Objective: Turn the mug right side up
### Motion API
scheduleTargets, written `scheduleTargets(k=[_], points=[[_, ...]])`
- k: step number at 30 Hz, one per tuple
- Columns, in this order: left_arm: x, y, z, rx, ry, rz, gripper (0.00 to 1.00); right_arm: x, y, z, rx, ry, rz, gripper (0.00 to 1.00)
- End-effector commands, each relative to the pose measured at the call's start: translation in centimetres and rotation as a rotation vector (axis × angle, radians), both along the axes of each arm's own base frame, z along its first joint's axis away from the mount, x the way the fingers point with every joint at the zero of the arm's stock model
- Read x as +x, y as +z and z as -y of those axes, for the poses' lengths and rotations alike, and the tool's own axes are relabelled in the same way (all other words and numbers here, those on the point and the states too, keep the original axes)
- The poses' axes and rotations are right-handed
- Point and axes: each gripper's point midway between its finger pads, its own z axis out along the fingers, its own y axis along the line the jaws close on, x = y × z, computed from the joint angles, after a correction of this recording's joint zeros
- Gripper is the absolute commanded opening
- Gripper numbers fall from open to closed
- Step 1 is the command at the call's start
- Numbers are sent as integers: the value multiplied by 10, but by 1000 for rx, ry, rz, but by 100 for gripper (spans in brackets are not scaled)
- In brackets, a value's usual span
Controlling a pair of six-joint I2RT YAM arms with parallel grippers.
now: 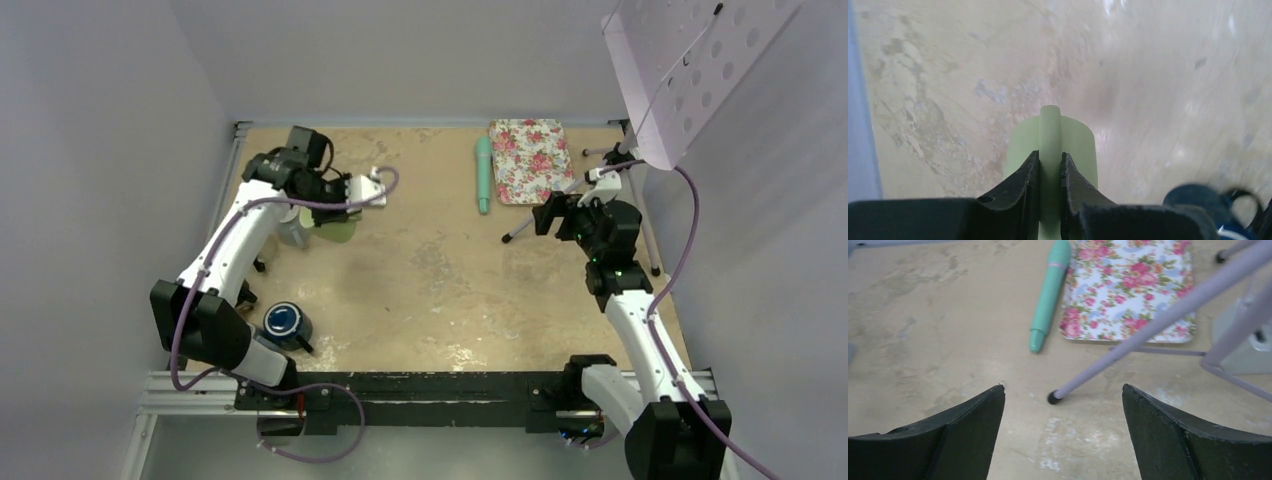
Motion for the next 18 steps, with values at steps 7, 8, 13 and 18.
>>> scheduleTargets(k=[7, 8, 13, 18], points=[[23, 136, 69, -918, 584, -451, 0, -29, 81, -185, 334, 569, 72, 99], [23, 142, 73, -952, 593, -488, 0, -35, 93, -203, 392, 623, 88, 99], [19, 156, 86, -1029, 573, -592, 0, -51, 134, -267, 563, 879, 151, 99], [9, 159, 93, -1031, 521, -599, 0, -44, 120, -305, 553, 990, 44, 97]])
